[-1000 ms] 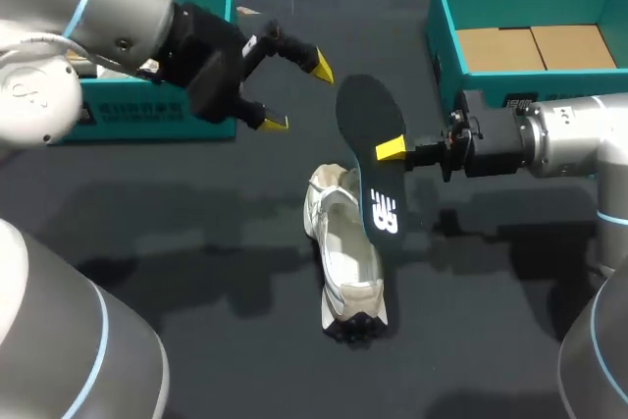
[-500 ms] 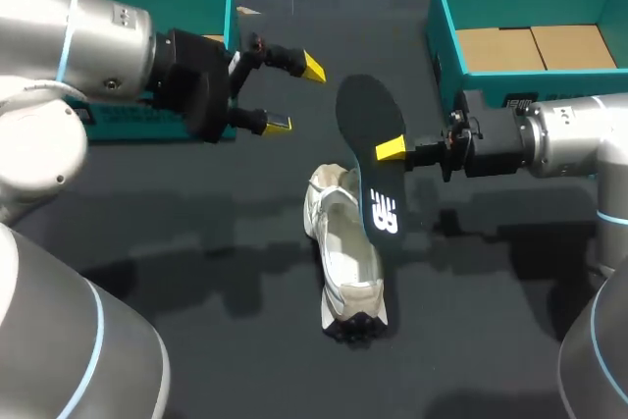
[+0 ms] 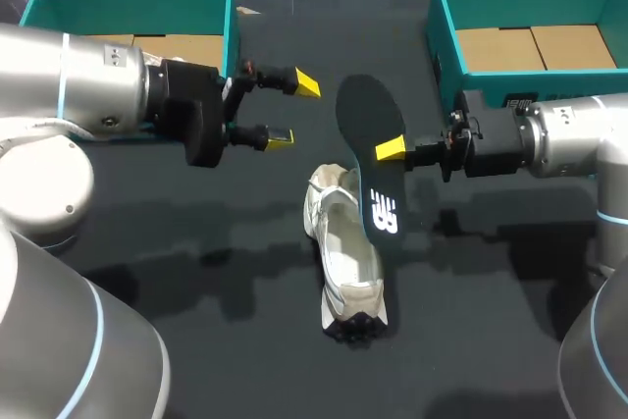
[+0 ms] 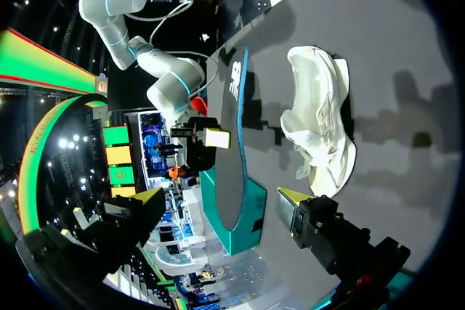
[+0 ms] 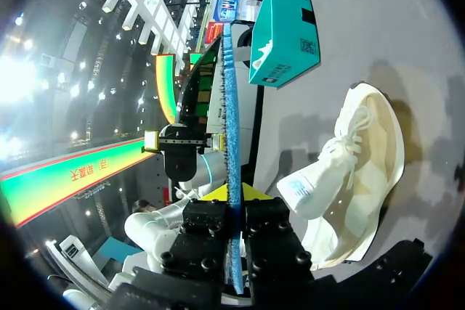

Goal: Take the shoe out of the shoebox, open the shoe tongue, remove and reinsert the insole, then place the shoe into the shoebox

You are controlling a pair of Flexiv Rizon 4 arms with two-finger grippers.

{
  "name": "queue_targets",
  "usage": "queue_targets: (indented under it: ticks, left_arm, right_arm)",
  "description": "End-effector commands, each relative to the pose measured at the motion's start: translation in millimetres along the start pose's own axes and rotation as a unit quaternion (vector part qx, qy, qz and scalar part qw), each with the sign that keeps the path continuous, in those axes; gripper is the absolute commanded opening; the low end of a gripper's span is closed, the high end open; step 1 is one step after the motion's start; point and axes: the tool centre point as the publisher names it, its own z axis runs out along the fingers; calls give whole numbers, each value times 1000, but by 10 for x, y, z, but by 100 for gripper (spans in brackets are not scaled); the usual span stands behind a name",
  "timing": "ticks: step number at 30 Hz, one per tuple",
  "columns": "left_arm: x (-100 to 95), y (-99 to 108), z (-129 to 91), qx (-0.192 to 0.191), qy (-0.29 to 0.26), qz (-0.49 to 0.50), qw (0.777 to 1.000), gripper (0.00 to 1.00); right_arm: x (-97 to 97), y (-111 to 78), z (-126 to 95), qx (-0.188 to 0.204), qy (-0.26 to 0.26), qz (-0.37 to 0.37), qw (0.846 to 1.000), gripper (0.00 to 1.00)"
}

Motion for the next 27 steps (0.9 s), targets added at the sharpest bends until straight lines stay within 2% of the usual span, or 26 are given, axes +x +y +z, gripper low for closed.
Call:
queue_targets:
  ticks: [1,7,15,24,27]
  left_arm:
    - [114,-27,90,-4,-15,-6,1000,100]
    - [266,-21,209,-2,-38,-29,999,100]
    - [256,25,345,7,-79,-36,996,100]
    - [238,33,354,9,-79,-34,996,100]
    - [265,7,450,7,-75,-44,996,100]
  right_arm:
    - [0,-4,14,-12,1,4,1000,0]
    - [58,7,95,-29,1,9,1000,0]
    - [118,21,205,-22,14,10,1000,0]
    - [118,21,205,-22,14,10,1000,0]
    - [111,23,228,-21,16,12,1000,0]
